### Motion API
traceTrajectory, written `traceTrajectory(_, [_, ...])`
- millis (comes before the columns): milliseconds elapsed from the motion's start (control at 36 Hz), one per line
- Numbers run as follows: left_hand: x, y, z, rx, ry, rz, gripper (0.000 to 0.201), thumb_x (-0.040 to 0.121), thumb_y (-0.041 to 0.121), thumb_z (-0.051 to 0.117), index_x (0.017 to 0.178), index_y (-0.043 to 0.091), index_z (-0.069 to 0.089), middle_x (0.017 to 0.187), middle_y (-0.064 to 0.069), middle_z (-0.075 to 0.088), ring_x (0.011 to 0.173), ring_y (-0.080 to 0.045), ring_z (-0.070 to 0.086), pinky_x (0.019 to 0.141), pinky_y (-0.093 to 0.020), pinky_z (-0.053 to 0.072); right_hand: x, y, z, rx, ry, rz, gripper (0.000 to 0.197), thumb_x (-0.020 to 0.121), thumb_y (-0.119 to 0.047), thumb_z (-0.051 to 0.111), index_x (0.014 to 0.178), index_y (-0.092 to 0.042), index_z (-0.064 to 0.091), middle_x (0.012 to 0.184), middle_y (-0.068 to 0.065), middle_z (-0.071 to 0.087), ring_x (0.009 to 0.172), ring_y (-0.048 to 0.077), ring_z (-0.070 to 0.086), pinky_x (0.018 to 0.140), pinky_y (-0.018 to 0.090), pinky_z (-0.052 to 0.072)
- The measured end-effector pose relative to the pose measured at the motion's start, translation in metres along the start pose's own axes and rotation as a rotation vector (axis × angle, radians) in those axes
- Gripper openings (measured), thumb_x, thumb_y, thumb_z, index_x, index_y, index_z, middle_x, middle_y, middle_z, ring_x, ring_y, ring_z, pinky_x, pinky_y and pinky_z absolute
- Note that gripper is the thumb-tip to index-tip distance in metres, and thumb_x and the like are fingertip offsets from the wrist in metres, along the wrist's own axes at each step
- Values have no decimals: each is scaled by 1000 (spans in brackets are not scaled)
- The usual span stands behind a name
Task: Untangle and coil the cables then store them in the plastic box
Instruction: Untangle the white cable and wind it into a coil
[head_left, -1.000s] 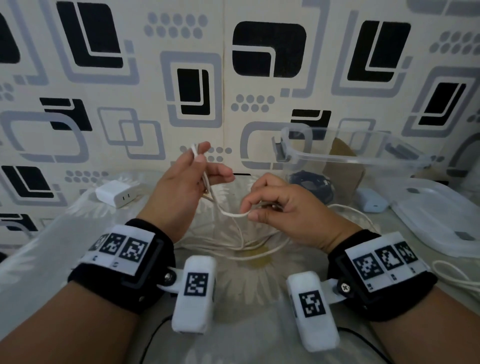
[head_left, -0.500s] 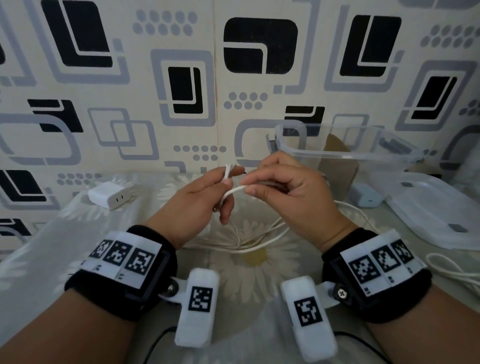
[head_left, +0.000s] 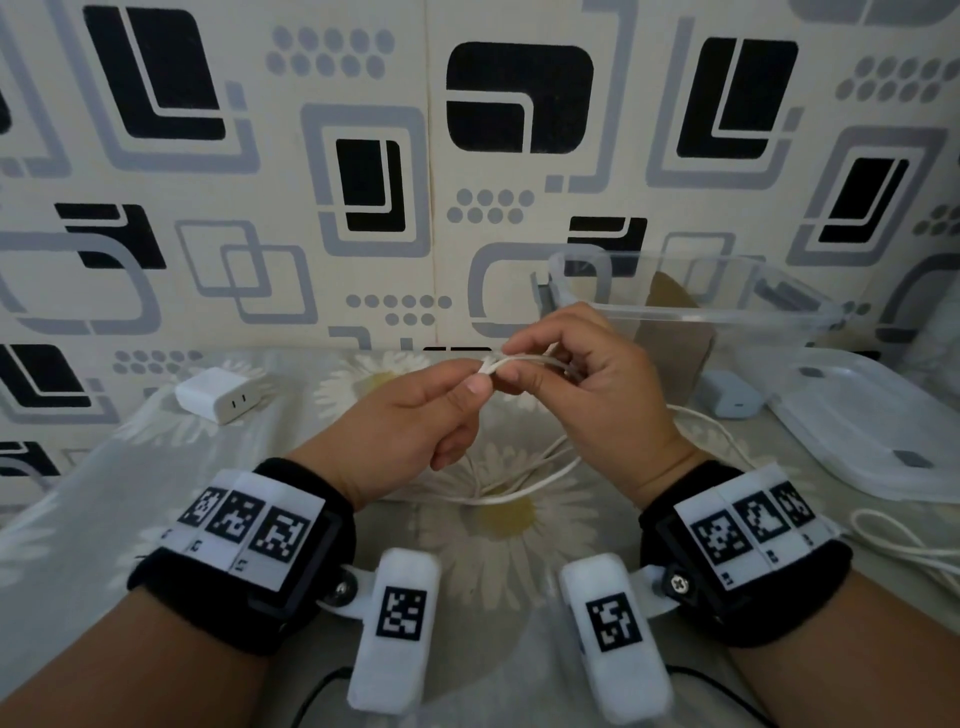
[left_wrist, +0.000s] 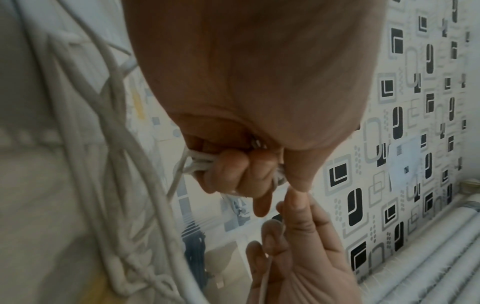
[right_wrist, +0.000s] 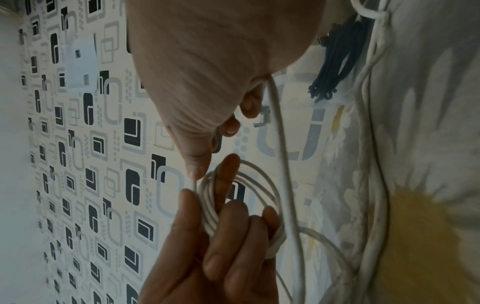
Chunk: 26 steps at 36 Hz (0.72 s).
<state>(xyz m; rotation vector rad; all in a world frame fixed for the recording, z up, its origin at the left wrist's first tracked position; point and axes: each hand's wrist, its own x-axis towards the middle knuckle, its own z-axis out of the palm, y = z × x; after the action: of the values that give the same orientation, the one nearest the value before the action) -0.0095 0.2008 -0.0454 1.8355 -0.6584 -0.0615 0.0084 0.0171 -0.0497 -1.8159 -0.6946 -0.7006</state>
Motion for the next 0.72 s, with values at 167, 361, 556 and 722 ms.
traceTrajectory(167, [0,-1,-1,-181,6,-4,41,95,34,41,107,4,66,51,10,29,48,-11,28,77,-30,47,-4,3,1,8,-292,165,31,96,-34,45,124,-32,59,115,-5,55,108,7,55,97,17,42])
traceTrajectory(361, [2,-2,4,-521,-86,24,38,95,28,35,90,6,65,46,7,25,38,-9,21,64,-26,46,-7,-9,6,212,-365,261,34,102,-36,30,81,-20,52,71,-16,54,75,3,54,76,30,51])
traceTrajectory(556, [7,1,13,-782,-174,11,45,97,37,25,88,7,57,45,8,22,37,-5,28,65,-27,42,-4,-7,13,330,-265,200,34,100,-38,31,76,-27,52,68,5,54,60,27,57,64,45,50])
traceTrajectory(722, [8,-1,16,-878,-197,-85,41,95,37,35,83,9,63,59,-1,45,50,-13,44,79,-32,50,-5,-2,15,161,-159,187,33,96,-46,36,69,-37,53,64,-8,54,62,12,55,63,39,49])
